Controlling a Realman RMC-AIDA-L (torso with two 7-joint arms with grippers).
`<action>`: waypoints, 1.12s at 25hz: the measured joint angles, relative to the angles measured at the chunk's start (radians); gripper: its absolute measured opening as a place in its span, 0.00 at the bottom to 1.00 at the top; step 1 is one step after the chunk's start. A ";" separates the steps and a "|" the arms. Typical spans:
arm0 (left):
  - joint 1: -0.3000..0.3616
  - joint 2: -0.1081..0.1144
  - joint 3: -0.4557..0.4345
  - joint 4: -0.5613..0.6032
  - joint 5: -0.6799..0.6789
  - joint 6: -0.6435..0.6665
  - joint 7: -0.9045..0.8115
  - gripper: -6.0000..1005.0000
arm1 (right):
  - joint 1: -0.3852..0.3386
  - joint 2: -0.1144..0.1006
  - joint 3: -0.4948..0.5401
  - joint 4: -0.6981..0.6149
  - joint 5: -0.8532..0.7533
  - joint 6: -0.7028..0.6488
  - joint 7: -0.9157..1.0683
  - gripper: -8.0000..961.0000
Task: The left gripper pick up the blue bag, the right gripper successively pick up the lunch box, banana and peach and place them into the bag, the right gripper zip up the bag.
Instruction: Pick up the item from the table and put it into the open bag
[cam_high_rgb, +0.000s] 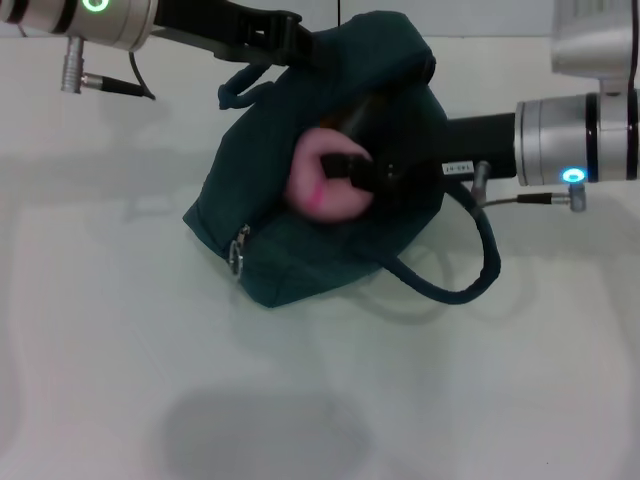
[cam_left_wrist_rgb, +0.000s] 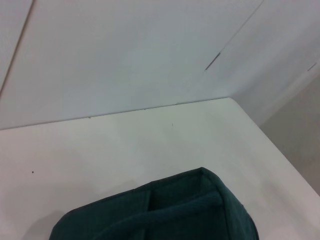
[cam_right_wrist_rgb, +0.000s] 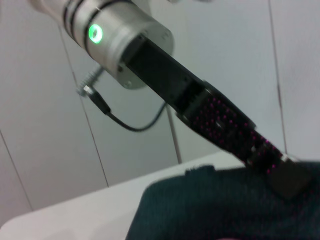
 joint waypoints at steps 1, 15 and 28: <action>0.000 0.000 0.000 0.000 0.000 0.000 0.000 0.05 | 0.003 -0.001 0.000 0.003 -0.011 -0.005 0.004 0.07; 0.007 -0.001 0.000 0.002 -0.003 -0.001 -0.004 0.05 | -0.107 0.009 -0.074 -0.140 0.011 0.255 -0.038 0.07; 0.006 -0.002 0.000 0.000 -0.004 0.001 -0.009 0.05 | -0.074 -0.008 -0.030 -0.152 0.003 -0.102 0.107 0.07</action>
